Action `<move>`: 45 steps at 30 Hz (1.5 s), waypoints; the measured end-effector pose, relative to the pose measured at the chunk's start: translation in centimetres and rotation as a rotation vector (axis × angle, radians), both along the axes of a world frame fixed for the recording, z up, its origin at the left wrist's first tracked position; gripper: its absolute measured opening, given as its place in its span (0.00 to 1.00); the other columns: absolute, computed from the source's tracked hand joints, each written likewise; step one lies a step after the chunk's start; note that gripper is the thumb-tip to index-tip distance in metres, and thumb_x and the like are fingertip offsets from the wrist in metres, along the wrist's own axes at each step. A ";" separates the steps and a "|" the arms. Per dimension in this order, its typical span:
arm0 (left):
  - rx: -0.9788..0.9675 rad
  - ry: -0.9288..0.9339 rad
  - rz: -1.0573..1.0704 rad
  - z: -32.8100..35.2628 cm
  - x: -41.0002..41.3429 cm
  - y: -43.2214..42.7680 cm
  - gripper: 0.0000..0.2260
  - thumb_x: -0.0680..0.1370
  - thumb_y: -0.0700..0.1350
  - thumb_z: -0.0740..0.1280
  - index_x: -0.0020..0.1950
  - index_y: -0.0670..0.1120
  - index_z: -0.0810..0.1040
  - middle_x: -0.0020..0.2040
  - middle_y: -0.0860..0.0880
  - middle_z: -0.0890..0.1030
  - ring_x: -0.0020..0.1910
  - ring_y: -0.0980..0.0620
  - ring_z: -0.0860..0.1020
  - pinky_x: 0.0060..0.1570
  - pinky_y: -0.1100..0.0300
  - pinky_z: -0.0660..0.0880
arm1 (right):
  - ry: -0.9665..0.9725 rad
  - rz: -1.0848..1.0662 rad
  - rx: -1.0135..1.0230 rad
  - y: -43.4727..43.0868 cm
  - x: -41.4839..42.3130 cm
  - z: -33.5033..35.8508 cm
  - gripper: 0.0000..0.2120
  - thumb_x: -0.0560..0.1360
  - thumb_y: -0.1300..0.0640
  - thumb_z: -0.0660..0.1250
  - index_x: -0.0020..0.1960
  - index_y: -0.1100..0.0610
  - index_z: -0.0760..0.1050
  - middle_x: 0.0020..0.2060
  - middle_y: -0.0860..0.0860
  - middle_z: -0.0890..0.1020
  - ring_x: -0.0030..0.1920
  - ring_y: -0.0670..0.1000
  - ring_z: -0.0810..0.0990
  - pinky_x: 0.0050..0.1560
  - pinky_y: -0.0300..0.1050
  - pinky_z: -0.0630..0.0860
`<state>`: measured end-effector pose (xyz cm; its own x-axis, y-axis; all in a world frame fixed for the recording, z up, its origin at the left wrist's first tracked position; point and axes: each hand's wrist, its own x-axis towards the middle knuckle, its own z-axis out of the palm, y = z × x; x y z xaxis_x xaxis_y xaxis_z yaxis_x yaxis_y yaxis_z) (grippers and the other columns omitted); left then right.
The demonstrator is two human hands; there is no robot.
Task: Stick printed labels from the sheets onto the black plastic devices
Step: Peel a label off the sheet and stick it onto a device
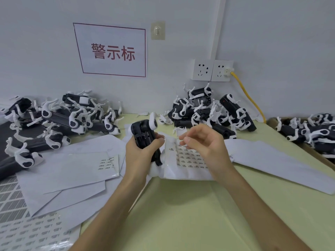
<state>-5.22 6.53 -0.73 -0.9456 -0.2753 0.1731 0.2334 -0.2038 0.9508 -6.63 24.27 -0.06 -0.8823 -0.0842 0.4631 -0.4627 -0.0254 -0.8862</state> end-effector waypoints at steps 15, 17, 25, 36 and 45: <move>-0.130 0.153 -0.326 0.3 0.9 0.1 0.04 0.71 0.41 0.71 0.43 0.49 0.83 0.51 0.45 0.87 0.46 0.52 0.83 0.45 0.65 0.77 | 0.023 -0.050 0.037 0.1 0.2 0.0 0.07 0.74 0.71 0.72 0.49 0.63 0.79 0.37 0.55 0.86 0.36 0.53 0.85 0.42 0.42 0.81; -0.117 0.144 -0.330 0.3 1.0 0.2 0.03 0.70 0.41 0.71 0.42 0.48 0.82 0.50 0.45 0.87 0.44 0.53 0.83 0.42 0.66 0.77 | 0.040 -0.067 0.078 0.1 0.2 0.0 0.12 0.74 0.70 0.73 0.53 0.57 0.78 0.37 0.55 0.86 0.35 0.52 0.84 0.42 0.43 0.81; -0.132 0.120 -0.363 0.3 1.1 0.2 0.06 0.70 0.43 0.71 0.46 0.50 0.84 0.54 0.46 0.87 0.43 0.53 0.82 0.44 0.63 0.76 | 0.066 -0.092 0.113 0.1 0.1 0.0 0.16 0.74 0.68 0.73 0.55 0.52 0.77 0.37 0.54 0.86 0.34 0.49 0.81 0.39 0.39 0.77; -0.185 0.165 -0.339 0.3 1.1 0.2 0.07 0.70 0.43 0.72 0.39 0.56 0.82 0.54 0.42 0.85 0.40 0.53 0.79 0.43 0.62 0.75 | -0.076 -0.117 0.144 0.2 -0.3 -0.2 0.02 0.75 0.59 0.75 0.46 0.57 0.83 0.38 0.47 0.84 0.34 0.44 0.81 0.42 0.40 0.78; -0.177 0.114 -0.308 -0.1 0.8 0.1 0.12 0.69 0.43 0.73 0.47 0.40 0.76 0.58 0.32 0.81 0.44 0.46 0.78 0.50 0.48 0.75 | -0.146 -0.043 0.105 0.1 0.0 0.1 0.03 0.78 0.59 0.72 0.48 0.59 0.80 0.52 0.60 0.86 0.35 0.45 0.78 0.50 0.47 0.79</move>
<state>-4.42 6.61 -0.80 -0.9515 0.0626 0.3011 0.2927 -0.1160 0.9491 -6.60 24.40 0.01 -0.9434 -0.0857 0.3204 -0.3275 0.0876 -0.9408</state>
